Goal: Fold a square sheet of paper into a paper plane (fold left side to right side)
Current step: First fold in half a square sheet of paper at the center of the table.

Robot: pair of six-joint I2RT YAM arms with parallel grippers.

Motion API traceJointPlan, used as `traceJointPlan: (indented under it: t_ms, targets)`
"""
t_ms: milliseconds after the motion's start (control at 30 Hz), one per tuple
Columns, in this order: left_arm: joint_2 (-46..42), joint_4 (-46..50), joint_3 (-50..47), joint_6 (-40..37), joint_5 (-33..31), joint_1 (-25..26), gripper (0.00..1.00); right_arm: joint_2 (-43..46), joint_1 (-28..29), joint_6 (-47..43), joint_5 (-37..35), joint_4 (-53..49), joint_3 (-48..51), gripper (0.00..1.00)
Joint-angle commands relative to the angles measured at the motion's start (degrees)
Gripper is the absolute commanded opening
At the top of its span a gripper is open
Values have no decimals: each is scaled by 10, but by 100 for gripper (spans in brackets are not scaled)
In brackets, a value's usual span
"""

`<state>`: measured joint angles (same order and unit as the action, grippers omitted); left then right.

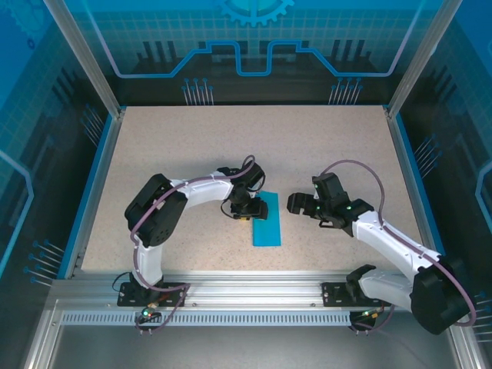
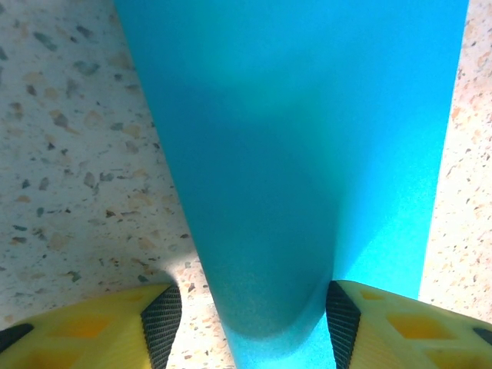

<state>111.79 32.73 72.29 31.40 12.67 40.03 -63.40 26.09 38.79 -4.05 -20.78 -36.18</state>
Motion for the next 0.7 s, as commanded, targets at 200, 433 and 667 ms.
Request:
traceJointPlan:
  t_ms: [200, 433, 667]
  targets:
    - [65, -24, 2, -11, 9, 26, 59, 8, -8, 0, 8, -13, 7, 95]
    - [72, -16, 12, -15, 7, 29, 59, 8, -9, 0, 12, -11, 9, 95]
    - [73, -15, 12, -15, 4, 30, 59, 3, -9, -2, 19, -9, 9, 95]
